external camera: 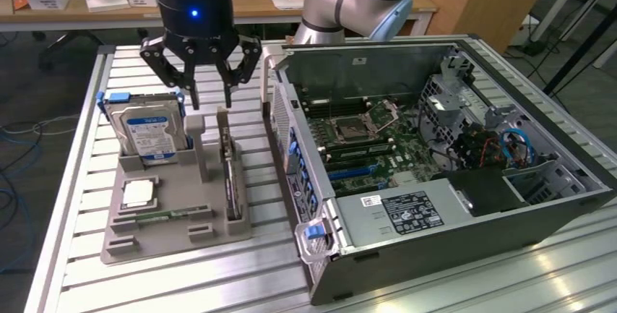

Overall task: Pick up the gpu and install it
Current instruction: 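Pick up the gpu and move the gpu toward the slot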

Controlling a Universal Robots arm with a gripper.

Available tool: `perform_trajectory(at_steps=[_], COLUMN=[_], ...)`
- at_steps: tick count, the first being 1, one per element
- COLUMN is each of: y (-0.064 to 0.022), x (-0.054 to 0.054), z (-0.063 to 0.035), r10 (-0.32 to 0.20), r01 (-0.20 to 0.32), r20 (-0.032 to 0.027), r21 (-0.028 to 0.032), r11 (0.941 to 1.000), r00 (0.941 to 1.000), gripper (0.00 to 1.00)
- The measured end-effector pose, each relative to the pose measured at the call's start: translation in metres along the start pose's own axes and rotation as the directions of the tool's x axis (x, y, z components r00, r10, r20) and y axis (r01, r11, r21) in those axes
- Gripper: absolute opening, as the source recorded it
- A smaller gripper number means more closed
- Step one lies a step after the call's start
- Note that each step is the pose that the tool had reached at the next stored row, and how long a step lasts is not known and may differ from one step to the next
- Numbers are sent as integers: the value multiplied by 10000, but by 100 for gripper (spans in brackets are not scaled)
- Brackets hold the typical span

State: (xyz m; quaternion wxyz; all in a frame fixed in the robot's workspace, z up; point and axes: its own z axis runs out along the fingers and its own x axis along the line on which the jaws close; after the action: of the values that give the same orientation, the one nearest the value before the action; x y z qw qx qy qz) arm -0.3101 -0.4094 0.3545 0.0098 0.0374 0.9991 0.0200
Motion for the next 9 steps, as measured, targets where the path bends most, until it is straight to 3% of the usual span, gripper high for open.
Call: perform_trajectory(at_steps=[9], y=[-8], x=[-13], z=[1], r10=[0], r01=[0], r20=[1], r21=[3], r11=[10000], r00=[10000], gripper=[49])
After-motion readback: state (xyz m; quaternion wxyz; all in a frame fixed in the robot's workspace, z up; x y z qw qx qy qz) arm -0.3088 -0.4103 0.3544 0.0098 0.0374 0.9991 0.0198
